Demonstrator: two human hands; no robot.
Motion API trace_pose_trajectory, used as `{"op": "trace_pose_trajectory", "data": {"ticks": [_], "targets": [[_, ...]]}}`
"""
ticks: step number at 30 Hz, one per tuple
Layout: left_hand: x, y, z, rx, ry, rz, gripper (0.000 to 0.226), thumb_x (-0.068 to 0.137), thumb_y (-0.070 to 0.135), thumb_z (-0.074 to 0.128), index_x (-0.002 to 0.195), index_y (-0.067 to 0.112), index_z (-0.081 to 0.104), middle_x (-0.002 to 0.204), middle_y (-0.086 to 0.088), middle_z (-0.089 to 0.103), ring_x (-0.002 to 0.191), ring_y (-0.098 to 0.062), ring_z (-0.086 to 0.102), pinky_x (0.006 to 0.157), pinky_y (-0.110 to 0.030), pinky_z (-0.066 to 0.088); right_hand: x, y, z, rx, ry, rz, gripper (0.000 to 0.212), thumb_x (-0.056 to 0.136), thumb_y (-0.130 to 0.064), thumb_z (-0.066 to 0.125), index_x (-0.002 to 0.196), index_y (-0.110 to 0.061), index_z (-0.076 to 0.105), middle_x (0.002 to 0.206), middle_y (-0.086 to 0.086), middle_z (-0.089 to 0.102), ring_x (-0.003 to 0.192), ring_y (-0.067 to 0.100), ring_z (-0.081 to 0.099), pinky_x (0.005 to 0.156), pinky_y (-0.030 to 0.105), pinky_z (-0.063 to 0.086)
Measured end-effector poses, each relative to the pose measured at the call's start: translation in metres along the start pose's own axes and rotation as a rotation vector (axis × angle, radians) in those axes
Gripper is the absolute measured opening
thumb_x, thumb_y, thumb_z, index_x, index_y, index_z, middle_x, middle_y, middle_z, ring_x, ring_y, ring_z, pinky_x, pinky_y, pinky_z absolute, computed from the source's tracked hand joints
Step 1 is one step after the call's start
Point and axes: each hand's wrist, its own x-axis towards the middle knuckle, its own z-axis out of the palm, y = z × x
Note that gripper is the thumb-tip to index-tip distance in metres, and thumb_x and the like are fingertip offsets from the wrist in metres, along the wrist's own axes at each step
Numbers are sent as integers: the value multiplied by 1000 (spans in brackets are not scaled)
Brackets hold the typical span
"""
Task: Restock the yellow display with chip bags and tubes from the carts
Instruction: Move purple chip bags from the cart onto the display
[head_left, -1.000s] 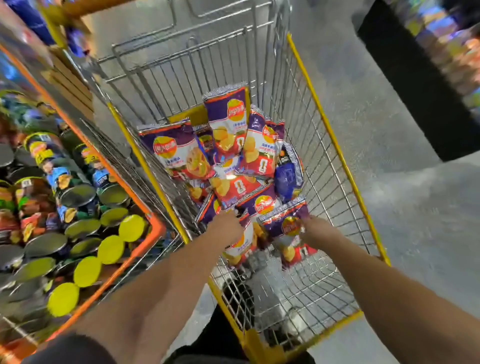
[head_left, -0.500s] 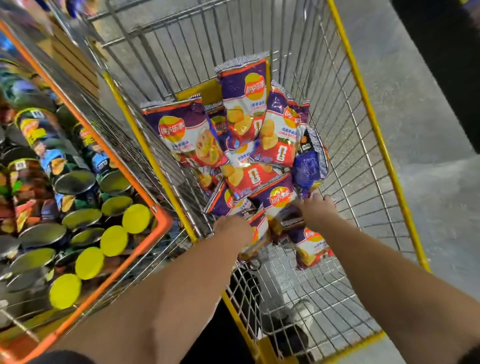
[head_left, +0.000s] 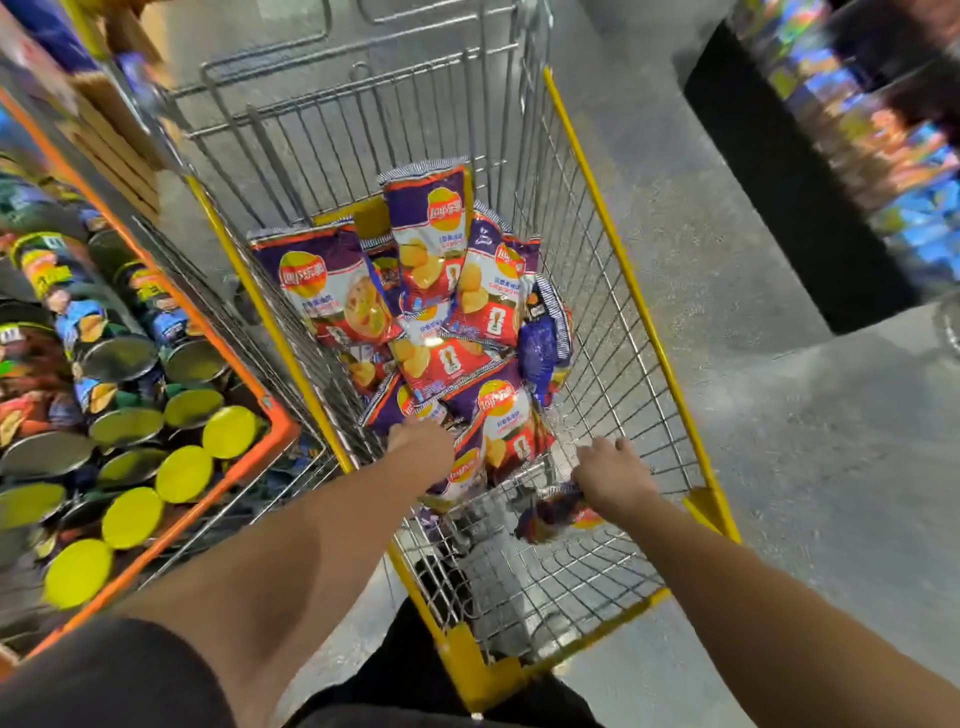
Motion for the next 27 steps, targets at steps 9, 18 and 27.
{"op": "trace_pose_trajectory", "data": {"ticks": [9, 18, 27], "targets": [[-110, 5, -37, -320, 411, 129, 22, 91, 8, 50, 111, 9, 57, 113, -13, 57, 100, -31, 58, 80, -39, 50, -59, 48, -82, 197, 271, -267, 43, 87, -42, 63, 126, -26, 62, 158, 1, 22, 144, 29, 21, 109, 39, 29], [-273, 1, -20, -604, 1064, 152, 17, 93, 20, 59, 103, 6, 63, 109, -11, 61, 103, -33, 59, 81, -41, 48, -163, 38, -171, 212, 545, -452, 38, 80, -44, 73, 112, -23, 72, 134, 9, 48, 121, 25, 50, 96, 32, 41], [-426, -45, 97, -1114, 1369, -305, 14, 84, 15, 72, 85, 11, 59, 88, -2, 59, 85, -24, 57, 72, -35, 42, -249, -97, -230, 45, 715, -821, 47, 73, -57, 65, 99, -19, 76, 116, 7, 61, 112, 30, 54, 89, 41, 45]]}}
